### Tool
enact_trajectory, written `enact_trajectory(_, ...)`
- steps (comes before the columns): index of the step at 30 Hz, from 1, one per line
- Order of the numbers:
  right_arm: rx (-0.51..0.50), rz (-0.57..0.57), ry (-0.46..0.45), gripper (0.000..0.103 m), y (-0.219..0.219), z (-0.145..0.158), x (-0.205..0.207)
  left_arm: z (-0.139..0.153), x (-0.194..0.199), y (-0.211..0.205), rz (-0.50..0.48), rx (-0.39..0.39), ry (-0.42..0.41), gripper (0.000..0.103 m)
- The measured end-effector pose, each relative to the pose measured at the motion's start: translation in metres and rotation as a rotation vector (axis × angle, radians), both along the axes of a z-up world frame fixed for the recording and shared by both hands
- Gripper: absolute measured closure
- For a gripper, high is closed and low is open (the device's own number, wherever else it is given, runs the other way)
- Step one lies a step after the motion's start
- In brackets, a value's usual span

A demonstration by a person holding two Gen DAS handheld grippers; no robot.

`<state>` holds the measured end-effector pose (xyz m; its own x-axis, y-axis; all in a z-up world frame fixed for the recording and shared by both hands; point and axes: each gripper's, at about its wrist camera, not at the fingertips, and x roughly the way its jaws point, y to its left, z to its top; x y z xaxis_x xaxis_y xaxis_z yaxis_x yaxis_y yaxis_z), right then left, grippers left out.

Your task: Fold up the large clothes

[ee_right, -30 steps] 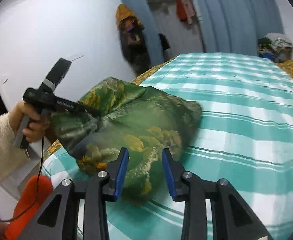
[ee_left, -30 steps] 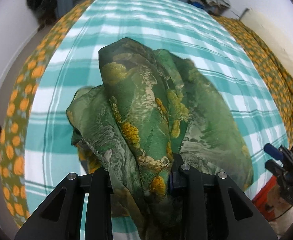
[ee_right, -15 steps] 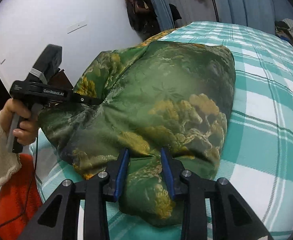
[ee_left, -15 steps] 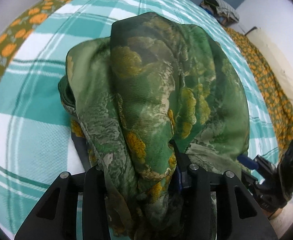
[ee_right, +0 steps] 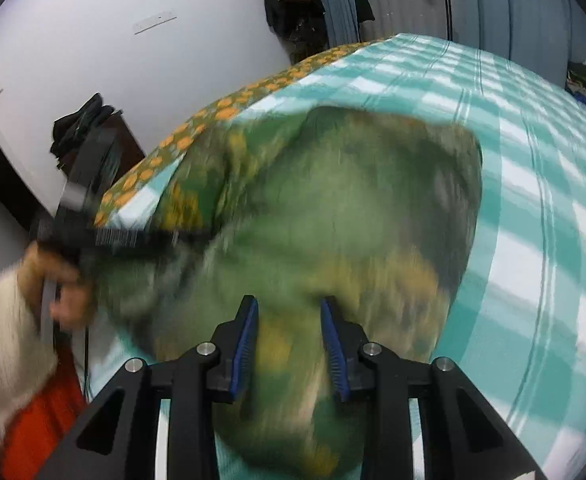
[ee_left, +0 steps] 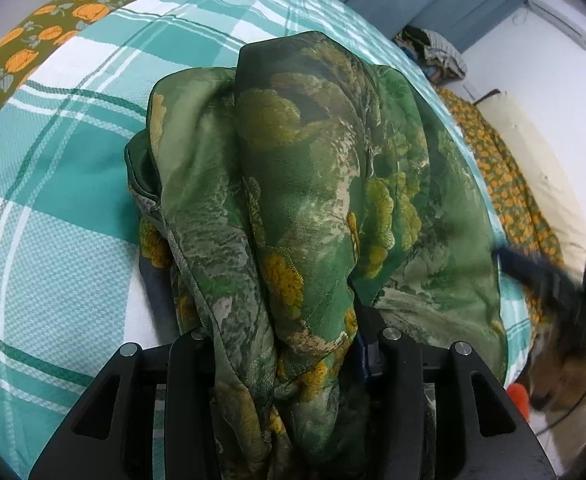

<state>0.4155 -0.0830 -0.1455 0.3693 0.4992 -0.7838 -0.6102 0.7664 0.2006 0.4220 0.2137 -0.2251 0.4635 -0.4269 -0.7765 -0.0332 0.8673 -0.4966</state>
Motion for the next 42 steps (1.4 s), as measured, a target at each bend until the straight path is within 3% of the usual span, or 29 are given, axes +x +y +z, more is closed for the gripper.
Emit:
enact_trajectory(4, 0.036, -0.038, 0.028, 0.070, 0.042, 0.003, 0.065, -0.001, -0.001, 0.000, -0.001, -0.001, -0.008, 0.058)
enact_trajectory(9, 0.039, -0.064, 0.114, 0.067, 0.093, -0.046, 0.121, -0.007, -0.009, 0.006, 0.019, -0.024, -0.026, 0.058)
enact_trajectory(12, -0.079, -0.042, 0.079, 0.067, 0.114, -0.085, 0.120, -0.011, -0.010, 0.007, 0.031, -0.031, -0.030, 0.059)
enact_trajectory(15, -0.131, -0.039, 0.019, 0.068, 0.123, -0.097, 0.114, -0.014, -0.007, 0.005, 0.033, -0.023, -0.035, 0.059)
enact_trajectory(20, -0.124, -0.050, 0.045, 0.069, 0.121, -0.095, 0.122, -0.013, -0.014, 0.009, 0.032, -0.062, -0.042, 0.059)
enact_trajectory(24, -0.050, -0.053, 0.085, 0.069, 0.099, -0.064, 0.105, -0.011, -0.020, 0.016, 0.039, -0.068, -0.055, 0.058)
enact_trajectory(26, 0.014, -0.045, 0.091, 0.069, 0.070, -0.044, 0.079, -0.010, -0.020, 0.014, 0.043, -0.066, -0.057, 0.058)
enact_trajectory(29, 0.016, -0.022, 0.058, 0.069, 0.027, -0.032, 0.029, -0.010, -0.020, 0.011, 0.049, -0.073, -0.055, 0.058)
enact_trajectory(36, -0.004, -0.036, -0.025, 0.068, -0.050, -0.031, -0.084, -0.011, -0.016, 0.011, 0.051, -0.075, -0.055, 0.058)
enact_trajectory(42, -0.056, -0.072, 0.024, 0.069, -0.040, -0.068, -0.074, -0.007, -0.016, 0.003, 0.052, -0.038, -0.054, 0.057)
